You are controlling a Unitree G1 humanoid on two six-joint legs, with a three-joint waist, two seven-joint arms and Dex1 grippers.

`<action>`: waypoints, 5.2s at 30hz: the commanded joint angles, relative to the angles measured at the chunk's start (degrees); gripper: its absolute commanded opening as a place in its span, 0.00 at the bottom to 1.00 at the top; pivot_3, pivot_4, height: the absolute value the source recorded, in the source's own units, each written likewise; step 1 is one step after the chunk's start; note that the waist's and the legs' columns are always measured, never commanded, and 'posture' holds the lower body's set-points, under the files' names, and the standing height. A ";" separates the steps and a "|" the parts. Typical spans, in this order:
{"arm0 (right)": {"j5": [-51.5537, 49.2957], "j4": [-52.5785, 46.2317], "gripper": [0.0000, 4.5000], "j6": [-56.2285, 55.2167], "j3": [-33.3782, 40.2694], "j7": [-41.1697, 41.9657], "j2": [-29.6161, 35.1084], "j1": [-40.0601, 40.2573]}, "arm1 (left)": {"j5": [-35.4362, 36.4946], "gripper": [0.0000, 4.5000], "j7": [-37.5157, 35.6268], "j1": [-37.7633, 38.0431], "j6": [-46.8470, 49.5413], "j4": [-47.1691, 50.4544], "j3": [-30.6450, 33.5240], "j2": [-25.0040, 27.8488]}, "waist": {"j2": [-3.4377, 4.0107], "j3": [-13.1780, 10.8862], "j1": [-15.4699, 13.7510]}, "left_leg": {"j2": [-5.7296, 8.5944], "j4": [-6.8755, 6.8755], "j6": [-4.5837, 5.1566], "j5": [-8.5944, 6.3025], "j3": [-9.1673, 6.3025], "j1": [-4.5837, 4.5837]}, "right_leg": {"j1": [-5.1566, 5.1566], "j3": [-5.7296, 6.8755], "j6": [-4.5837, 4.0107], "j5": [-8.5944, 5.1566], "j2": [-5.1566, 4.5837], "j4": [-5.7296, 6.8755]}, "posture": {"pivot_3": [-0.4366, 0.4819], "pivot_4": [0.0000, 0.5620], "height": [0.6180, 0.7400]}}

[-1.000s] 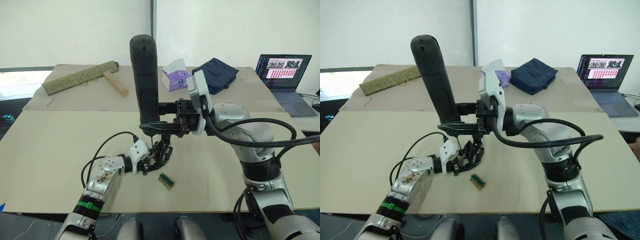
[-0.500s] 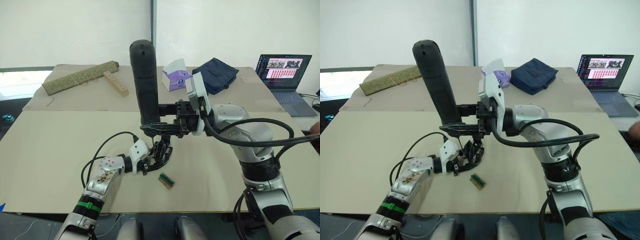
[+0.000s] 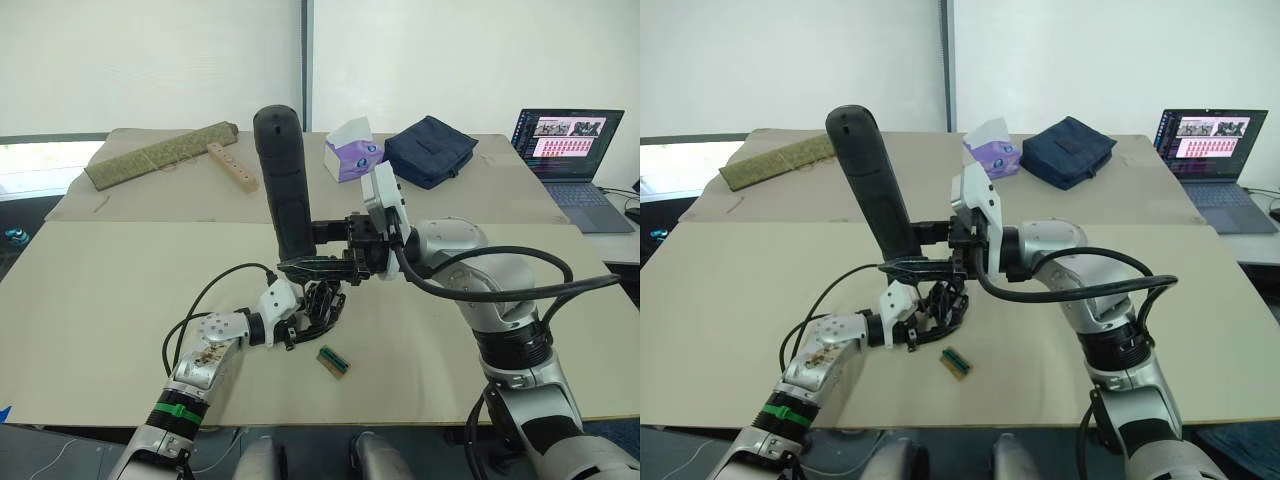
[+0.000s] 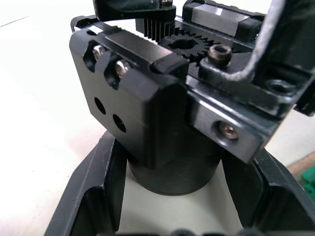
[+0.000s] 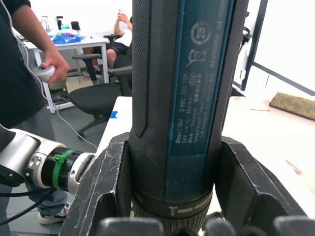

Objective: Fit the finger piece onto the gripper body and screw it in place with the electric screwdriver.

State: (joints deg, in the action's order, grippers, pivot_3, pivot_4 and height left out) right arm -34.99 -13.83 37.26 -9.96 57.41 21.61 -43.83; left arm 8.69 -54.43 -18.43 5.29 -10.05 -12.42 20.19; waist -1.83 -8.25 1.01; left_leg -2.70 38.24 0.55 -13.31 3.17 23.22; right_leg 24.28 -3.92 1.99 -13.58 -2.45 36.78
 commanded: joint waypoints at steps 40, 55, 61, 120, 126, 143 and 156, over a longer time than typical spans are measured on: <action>-1.34 -0.31 0.43 -1.15 2.44 0.46 0.58 -3.72 | -0.65 0.51 -1.30 1.73 2.58 -2.08 -2.46 0.41 | 0.00 0.00 -0.02 | 0.00 0.00 0.00 0.00 0.00 0.00 | 0.00 0.00 0.00 0.00 -0.01 -0.01 | 0.48 0.27 1.00; -0.87 -0.39 0.43 -0.42 1.88 0.49 0.59 -2.86 | -0.74 0.51 -1.44 1.58 2.30 -2.58 -2.48 0.39 | 0.00 0.00 -0.03 | 0.00 -0.01 0.00 0.00 0.00 0.00 | 0.00 0.00 0.00 0.00 -0.01 -0.02 | 0.48 0.27 1.00; -0.87 -0.34 0.43 -0.49 1.74 0.33 0.76 -2.73 | -0.72 0.51 -1.32 1.76 2.36 -2.57 -2.53 0.23 | 0.00 0.00 -0.04 | 0.00 -0.01 0.00 0.00 0.00 0.00 | 0.00 0.00 0.00 0.00 -0.01 -0.02 | 0.48 0.27 1.00; 5.42 4.74 0.43 -9.43 -2.32 -3.87 -2.30 10.15 | -0.51 0.51 -1.92 1.88 2.85 -2.70 -2.46 0.94 | 0.13 0.76 0.25 | -0.03 -0.25 0.00 0.00 0.08 -0.42 | -0.23 -0.03 -0.08 -0.06 0.03 -0.02 | 0.48 0.27 1.00; 5.37 5.91 0.43 -7.78 -3.73 -3.78 -2.08 9.73 | -0.58 0.51 -2.05 1.86 2.82 -2.76 -2.43 1.16 | 0.11 0.91 0.27 | -0.04 -0.28 0.00 0.00 0.09 -0.44 | -0.23 -0.03 -0.13 -0.09 0.03 -0.02 | 0.48 0.27 1.00; 8.92 6.46 0.43 -8.58 -8.99 -0.56 0.12 7.27 | -0.43 0.51 -1.39 2.67 2.90 -1.97 -2.12 1.27 | -0.02 1.28 0.43 | -0.10 -0.50 0.00 -0.02 0.14 -0.80 | -0.41 -0.03 -0.32 -0.22 0.03 -0.01 | 0.48 0.27 1.00; 5.18 7.10 0.43 -9.26 -4.27 -0.11 -1.15 6.51 | -0.37 0.51 -1.03 3.11 3.06 -1.77 -2.02 1.24 | -0.05 1.37 0.44 | -0.12 -0.52 0.00 -0.03 0.14 -0.80 | -0.39 -0.03 -0.35 -0.24 0.02 -0.03 | 0.48 0.27 1.00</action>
State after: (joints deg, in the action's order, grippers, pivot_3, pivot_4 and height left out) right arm -30.67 -9.39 26.15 -13.58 56.98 19.68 -38.97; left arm 9.08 -54.36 -17.37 6.27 -10.84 -12.38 21.01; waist -1.88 -6.88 1.46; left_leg -2.82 37.72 0.56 -13.33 3.31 22.44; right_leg 23.91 -3.95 1.64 -13.82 -2.43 36.75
